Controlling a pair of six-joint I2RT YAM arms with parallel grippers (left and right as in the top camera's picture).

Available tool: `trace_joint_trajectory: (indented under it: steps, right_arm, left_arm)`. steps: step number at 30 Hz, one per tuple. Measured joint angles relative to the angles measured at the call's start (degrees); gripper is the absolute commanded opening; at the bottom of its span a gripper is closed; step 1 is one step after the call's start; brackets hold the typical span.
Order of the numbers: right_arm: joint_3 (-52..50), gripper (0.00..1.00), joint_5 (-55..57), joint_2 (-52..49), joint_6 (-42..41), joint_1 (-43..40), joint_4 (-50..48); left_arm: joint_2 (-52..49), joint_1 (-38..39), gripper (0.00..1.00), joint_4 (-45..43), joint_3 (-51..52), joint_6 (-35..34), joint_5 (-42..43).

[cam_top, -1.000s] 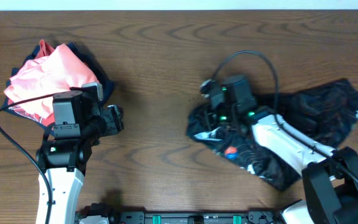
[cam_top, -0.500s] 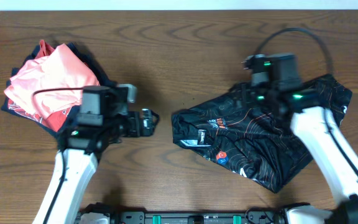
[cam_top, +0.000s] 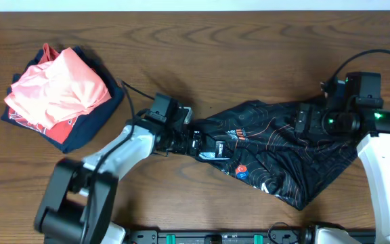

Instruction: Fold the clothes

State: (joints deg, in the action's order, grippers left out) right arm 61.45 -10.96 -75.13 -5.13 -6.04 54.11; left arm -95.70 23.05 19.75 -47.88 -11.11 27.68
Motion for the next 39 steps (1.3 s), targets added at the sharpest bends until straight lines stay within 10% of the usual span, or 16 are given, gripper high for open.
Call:
trace_joint_trajectory:
  steps: [3,16,27,31,39]
  right_arm:
    - [0.0,0.99,0.72,0.0,0.0,-0.94,0.59]
    - [0.0,0.97,3.63,0.0,0.02,-1.22,0.98]
    - [0.0,0.99,4.61,0.0,0.02,-1.22,0.59]
    - [0.0,0.99,4.61,0.0,0.02,-1.22,0.31]
    - [0.0,0.99,4.63,0.0,0.02,-1.22,0.35]
  left_arm:
    - [-1.66,-0.04,0.06,-4.7,-0.2,-0.83,0.22]
    - [-3.21,-0.59,0.06,-14.47,-1.29,-1.14,-1.09]
    - [-2.95,-14.32,0.06,-6.78,-27.78,-1.18,-10.21]
    - [-2.67,-15.08,0.43,6.95,-29.38,-1.27,-8.61]
    - [-4.96,-6.64,0.8,16.61,-24.94,-1.73,-4.68]
